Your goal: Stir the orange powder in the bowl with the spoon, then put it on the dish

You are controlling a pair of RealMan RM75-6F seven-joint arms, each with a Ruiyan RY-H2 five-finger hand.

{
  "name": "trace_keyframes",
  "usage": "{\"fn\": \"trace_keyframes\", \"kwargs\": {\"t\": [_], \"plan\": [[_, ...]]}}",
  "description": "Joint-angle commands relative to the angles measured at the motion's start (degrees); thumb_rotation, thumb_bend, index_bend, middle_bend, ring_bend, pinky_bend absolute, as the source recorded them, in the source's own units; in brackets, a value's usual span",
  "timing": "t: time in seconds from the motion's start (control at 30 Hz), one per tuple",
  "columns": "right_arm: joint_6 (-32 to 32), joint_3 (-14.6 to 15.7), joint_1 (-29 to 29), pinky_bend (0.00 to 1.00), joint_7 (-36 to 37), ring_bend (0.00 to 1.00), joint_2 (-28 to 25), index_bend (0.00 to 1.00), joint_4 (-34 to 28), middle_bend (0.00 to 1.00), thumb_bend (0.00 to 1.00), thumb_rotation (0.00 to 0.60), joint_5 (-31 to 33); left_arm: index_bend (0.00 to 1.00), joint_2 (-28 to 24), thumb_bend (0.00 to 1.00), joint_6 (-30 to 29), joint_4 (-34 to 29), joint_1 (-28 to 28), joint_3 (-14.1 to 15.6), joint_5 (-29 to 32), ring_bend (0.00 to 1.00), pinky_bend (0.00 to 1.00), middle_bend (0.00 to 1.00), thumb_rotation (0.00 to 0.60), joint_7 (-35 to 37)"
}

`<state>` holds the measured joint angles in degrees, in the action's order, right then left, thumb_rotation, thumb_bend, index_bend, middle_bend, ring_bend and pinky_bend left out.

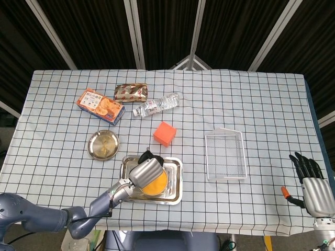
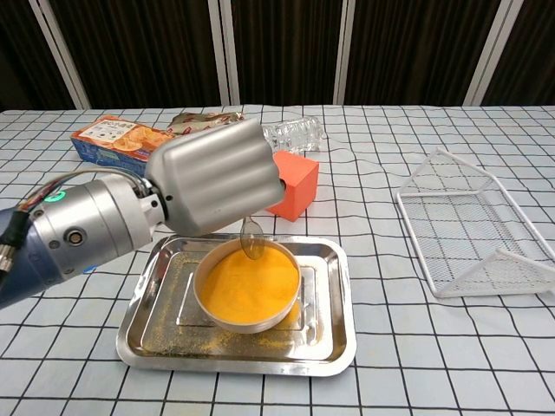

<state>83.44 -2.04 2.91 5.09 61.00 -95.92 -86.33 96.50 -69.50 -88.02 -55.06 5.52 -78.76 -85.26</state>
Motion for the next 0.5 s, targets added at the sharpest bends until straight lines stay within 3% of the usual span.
{"fn": "trace_keyframes", "kwargs": {"t": [0.03, 0.5], "plan": [[0.01, 0.02, -0.01, 0.0, -0.04, 0.0, 0.0, 0.0, -0.05, 0.0, 0.36, 0.6, -0.03, 0.78, -1.43, 0.71, 0.6, 0.06, 0.49, 0.7, -1.55, 0.95, 0.97, 1.0, 0.6, 0.76], [-0.05, -0.06, 0.04, 0.0, 0.1, 0.0, -0.02, 0.0, -0.11, 0.0, 0.36, 0.6, 0.08, 0.78, -1.47, 0.71, 5.44, 1.13, 1.14, 0.44, -5.81, 0.95, 0.97, 1.0, 0.6, 1.57]]}}
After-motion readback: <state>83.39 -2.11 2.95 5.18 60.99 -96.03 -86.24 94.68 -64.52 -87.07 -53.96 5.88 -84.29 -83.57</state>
